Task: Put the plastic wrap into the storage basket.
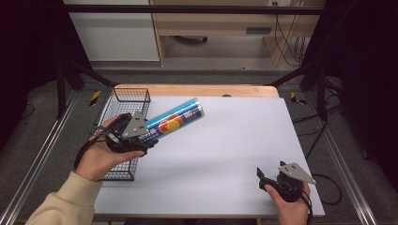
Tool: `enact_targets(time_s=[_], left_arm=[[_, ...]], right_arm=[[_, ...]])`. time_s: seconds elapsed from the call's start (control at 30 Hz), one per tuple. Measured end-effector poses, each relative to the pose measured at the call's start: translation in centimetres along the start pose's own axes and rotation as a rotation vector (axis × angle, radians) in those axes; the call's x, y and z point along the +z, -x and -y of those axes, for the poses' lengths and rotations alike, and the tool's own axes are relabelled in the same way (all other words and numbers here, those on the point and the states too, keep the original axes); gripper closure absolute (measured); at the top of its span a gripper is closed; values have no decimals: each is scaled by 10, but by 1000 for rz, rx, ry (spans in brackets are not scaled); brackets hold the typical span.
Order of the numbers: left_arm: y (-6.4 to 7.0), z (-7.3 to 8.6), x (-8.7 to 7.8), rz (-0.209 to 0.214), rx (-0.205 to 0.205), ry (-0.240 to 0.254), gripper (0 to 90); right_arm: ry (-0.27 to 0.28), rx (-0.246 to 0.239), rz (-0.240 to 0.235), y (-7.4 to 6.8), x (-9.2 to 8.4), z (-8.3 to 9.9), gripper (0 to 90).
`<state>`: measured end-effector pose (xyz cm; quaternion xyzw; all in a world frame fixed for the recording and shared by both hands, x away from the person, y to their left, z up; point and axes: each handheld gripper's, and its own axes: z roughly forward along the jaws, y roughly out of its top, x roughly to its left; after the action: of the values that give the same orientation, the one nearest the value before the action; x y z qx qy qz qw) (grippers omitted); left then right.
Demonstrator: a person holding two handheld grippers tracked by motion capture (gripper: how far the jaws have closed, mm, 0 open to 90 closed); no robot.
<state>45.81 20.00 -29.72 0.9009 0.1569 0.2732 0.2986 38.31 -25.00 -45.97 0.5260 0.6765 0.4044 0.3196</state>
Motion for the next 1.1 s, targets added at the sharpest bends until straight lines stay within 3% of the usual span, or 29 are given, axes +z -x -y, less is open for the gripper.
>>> enact_targets(time_s=[0.57,1.1], left_arm=[[-7,10,-24,-76,-64,-48,321],[-5,15,-12,-111,-120,-99,321]], right_arm=[[24,-17,-36,-6,-3,-2,142],[46,-37,-33,-10,-9,-5,143]])
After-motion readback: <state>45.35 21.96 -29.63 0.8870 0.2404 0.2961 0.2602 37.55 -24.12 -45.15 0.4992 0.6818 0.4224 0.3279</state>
